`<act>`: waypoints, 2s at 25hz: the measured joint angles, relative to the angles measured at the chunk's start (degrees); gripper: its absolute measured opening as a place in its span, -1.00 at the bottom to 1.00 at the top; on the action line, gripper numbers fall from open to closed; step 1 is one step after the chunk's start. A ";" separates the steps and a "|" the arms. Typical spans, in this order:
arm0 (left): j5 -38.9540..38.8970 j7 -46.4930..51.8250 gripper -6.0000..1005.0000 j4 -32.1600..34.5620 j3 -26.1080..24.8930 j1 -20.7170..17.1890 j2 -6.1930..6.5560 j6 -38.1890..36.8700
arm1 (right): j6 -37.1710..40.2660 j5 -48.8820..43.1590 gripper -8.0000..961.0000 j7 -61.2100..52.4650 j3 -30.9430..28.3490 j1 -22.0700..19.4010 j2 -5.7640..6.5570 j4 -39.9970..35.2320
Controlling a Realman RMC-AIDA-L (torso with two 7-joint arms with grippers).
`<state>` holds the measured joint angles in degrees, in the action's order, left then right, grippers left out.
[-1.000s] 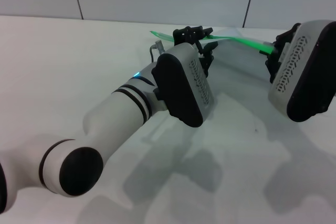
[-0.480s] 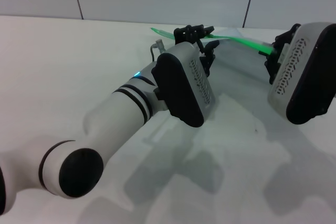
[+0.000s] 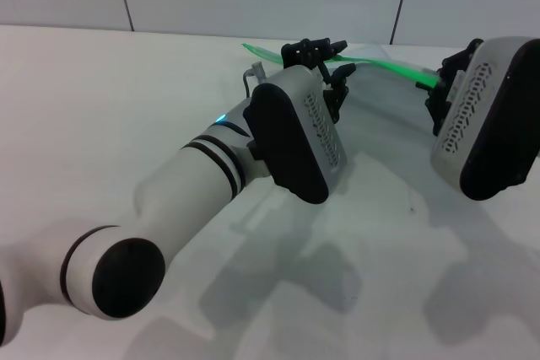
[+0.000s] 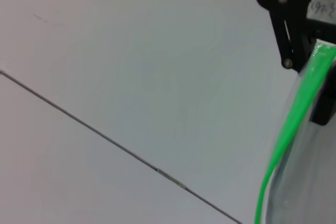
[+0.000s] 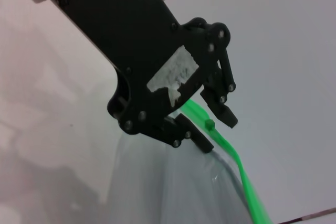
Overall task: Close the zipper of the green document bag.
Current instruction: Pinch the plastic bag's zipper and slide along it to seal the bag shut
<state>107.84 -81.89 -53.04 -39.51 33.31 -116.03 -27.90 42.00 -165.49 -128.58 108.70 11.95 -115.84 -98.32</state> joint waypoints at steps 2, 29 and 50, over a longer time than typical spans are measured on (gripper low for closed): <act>0.00 0.06 -0.54 0.00 0.00 -0.06 0.06 0.03 | 0.00 0.00 -0.90 0.00 -0.09 0.00 0.00 0.22; -0.41 0.29 -0.76 0.46 -1.34 0.05 -0.14 1.10 | -0.77 0.01 -0.90 0.08 0.38 -0.06 0.09 -0.03; -2.69 0.36 -0.74 4.47 -7.63 -4.11 -0.09 0.49 | -2.02 -0.01 -0.90 0.80 -1.48 -3.49 0.09 -2.73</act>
<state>105.16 -81.52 -48.56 -47.14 29.20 -116.13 -27.41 39.99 -165.50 -127.77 107.23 8.46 -115.75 -101.05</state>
